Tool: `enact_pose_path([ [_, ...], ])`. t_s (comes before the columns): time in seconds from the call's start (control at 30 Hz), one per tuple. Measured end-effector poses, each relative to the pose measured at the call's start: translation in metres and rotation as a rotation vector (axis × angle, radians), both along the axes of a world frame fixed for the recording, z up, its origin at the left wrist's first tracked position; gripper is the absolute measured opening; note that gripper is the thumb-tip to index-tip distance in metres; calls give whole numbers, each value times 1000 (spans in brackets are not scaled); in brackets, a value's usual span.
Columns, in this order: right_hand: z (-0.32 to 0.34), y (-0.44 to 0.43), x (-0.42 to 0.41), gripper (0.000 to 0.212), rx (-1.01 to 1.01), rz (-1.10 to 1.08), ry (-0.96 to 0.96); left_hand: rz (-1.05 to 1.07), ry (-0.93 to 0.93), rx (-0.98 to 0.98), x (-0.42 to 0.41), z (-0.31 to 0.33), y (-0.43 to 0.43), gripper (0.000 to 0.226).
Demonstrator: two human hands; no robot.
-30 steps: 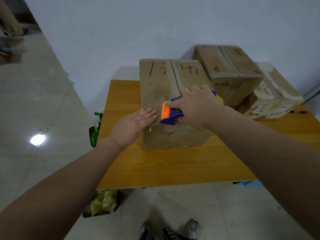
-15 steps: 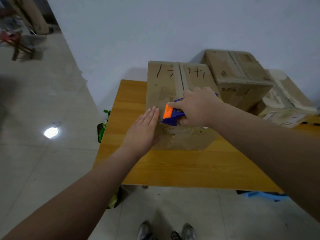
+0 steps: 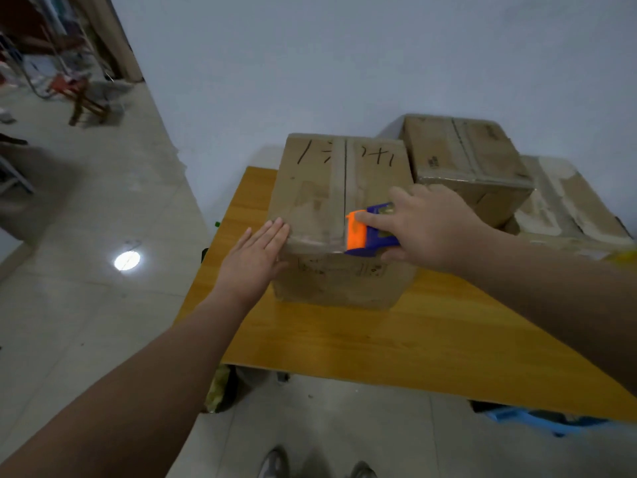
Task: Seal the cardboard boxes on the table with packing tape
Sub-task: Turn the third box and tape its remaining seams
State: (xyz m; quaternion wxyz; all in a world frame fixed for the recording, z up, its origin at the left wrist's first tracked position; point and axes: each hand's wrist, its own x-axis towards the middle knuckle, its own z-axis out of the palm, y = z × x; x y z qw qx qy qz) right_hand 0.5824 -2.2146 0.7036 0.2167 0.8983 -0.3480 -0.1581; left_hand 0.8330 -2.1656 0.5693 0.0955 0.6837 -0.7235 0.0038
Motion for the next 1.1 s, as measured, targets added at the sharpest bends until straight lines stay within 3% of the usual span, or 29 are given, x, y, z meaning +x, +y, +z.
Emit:
enact_pose_path([
  [0.47,-12,-19,7,56,29,-24,71,116,-13,10,-27,5,4,71],
  [0.63,-11,-20,13,52,24,-20,61,-38,10,-5,-85,5,-2,73],
  [1.1,-14,-12,-13,74,85,-54,-97,6,61,67,-88,11,-9,81],
])
